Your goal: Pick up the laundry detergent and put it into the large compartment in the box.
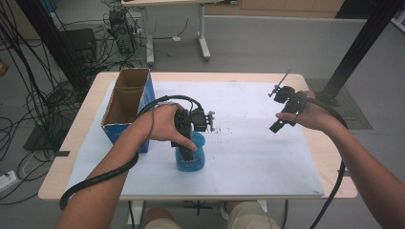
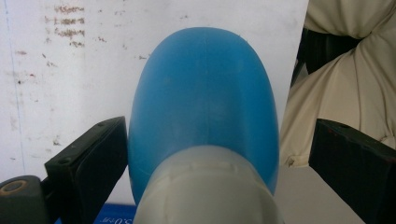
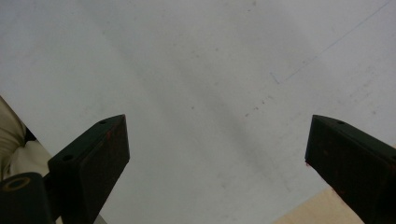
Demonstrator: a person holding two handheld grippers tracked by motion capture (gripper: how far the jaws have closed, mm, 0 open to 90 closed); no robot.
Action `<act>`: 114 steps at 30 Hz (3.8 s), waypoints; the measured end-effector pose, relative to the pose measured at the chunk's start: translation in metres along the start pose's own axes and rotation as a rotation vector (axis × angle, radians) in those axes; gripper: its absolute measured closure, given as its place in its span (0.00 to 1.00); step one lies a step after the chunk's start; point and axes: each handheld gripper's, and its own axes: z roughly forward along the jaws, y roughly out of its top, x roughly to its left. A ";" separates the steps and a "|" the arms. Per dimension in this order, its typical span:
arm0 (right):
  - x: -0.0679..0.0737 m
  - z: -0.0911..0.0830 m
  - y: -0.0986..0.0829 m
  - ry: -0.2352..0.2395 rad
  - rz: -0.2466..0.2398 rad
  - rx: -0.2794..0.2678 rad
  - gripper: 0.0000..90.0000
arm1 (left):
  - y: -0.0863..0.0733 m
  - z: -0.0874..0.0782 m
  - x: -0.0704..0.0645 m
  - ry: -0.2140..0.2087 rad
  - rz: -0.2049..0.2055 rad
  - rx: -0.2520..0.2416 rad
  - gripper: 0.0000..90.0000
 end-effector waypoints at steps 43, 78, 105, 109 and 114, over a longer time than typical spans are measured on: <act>0.001 -0.001 0.000 0.002 0.000 -0.001 0.07 | -0.001 0.001 -0.001 0.002 0.002 -0.003 0.07; 0.001 0.000 0.000 0.003 0.001 0.001 0.07 | -0.002 0.000 -0.001 0.007 -0.004 -0.006 0.07; 0.001 -0.003 -0.003 -0.002 0.001 -0.012 0.08 | 0.001 0.001 -0.006 0.036 0.016 -0.002 0.16; 0.001 -0.002 -0.004 -0.001 0.001 -0.013 0.08 | 0.000 0.001 -0.008 0.054 0.021 -0.004 0.23; 0.001 -0.001 -0.003 0.000 0.000 -0.013 0.08 | 0.000 0.000 -0.008 0.058 0.020 0.002 0.28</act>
